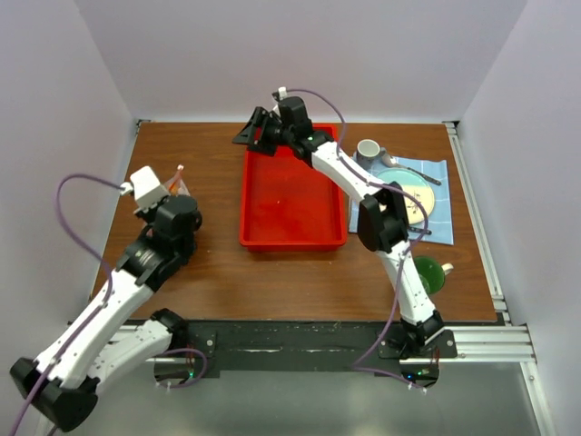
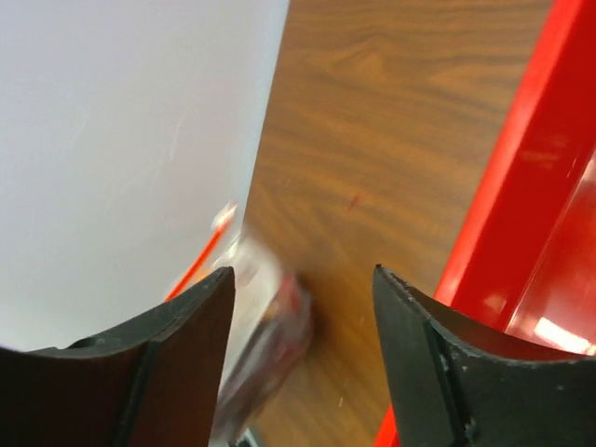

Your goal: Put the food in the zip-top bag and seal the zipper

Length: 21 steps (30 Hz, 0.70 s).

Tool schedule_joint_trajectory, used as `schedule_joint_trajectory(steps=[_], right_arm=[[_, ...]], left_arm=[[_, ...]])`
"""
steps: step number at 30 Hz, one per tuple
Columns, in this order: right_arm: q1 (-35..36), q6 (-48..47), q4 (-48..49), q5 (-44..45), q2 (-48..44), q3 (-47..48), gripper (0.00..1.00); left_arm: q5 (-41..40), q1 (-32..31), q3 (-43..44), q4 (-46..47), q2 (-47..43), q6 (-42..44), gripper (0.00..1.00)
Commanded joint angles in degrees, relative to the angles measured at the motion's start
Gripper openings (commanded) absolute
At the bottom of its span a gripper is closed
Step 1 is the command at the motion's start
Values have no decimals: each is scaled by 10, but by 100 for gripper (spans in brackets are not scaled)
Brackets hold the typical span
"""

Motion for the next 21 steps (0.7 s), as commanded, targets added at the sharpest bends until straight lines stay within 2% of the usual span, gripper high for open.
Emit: schedule_joint_trajectory(steps=[1,4,5,7,8,10,11,15,21], right_arm=[[4,-95,-25,7,-155,-53,68],[4,-139,-76,48,-211,-90,73],[5,-147,-87,58,-221,-105,75],[4,-168,-109,80,-254,-127,78],[5,-173,-112,84,-268,-155,80],[4,-190,-115,104,-304,-186,83],[4,-194,-117,112,-316,-218,89],[4,-211,-118,160,-368,-276,96],[4,-211,-88,187,-437,-374,99]], left_arm=[[171,62,9,118,62,2,8],[263,90,-4,157,91,3,28],[279,94,-7,166,97,3,44],[337,104,-12,184,105,8,66],[355,104,-10,187,106,11,82],[409,105,-2,191,106,29,100],[431,105,1,193,103,40,100],[494,105,22,177,97,67,100],[460,105,41,129,92,54,100]])
